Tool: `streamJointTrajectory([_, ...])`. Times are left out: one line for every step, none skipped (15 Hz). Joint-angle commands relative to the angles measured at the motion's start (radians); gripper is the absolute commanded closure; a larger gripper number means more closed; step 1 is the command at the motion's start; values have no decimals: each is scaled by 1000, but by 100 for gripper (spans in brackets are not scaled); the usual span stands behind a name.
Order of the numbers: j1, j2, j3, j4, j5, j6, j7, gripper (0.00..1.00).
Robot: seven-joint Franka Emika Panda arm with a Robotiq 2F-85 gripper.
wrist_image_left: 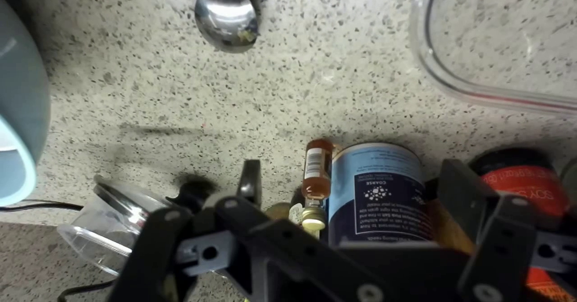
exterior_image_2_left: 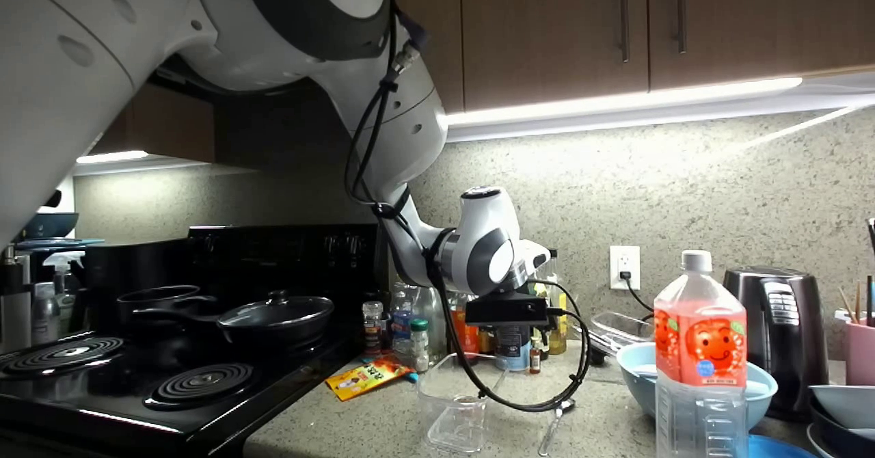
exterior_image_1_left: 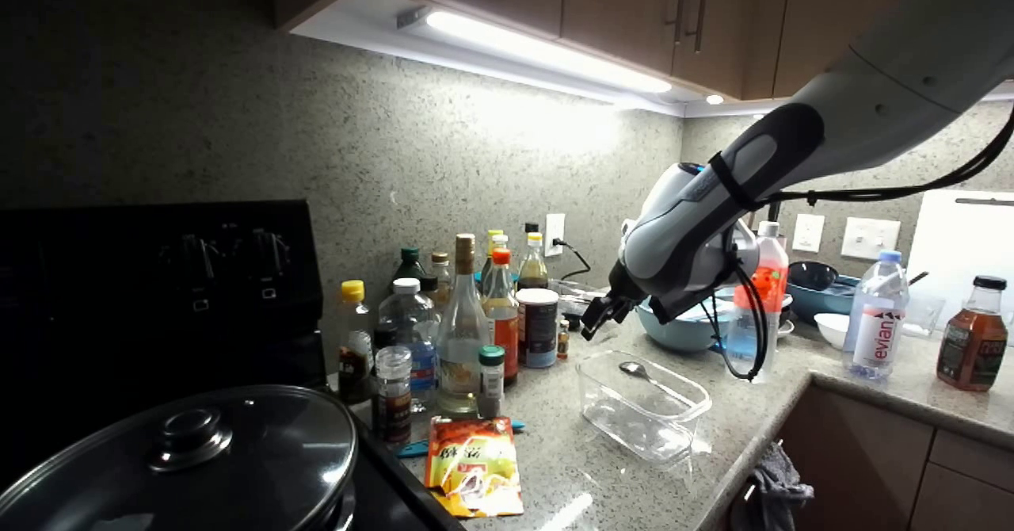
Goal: Put the spoon in the transparent bowl, then remove the spoon out of the bowl, then put the spoon back in the bowl
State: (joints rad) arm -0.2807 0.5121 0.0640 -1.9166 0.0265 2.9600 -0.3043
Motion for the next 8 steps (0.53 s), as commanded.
streamJointTrajectory([1, 0, -1, 0, -5, 0, 7, 0])
streamJointTrajectory([1, 0, -1, 0, -5, 0, 7, 0])
streamJointTrajectory([1, 0, -1, 0, -5, 0, 7, 0])
streamJointTrajectory([1, 0, -1, 0, -5, 0, 7, 0])
streamJointTrajectory([1, 0, -1, 0, -5, 0, 7, 0])
streamJointTrajectory([1, 0, -1, 0, -5, 0, 7, 0])
streamJointTrajectory([36, -3, -51, -4, -31, 20, 41, 0])
streamJointTrajectory([70, -8, -106, -8, -46, 41, 88, 0])
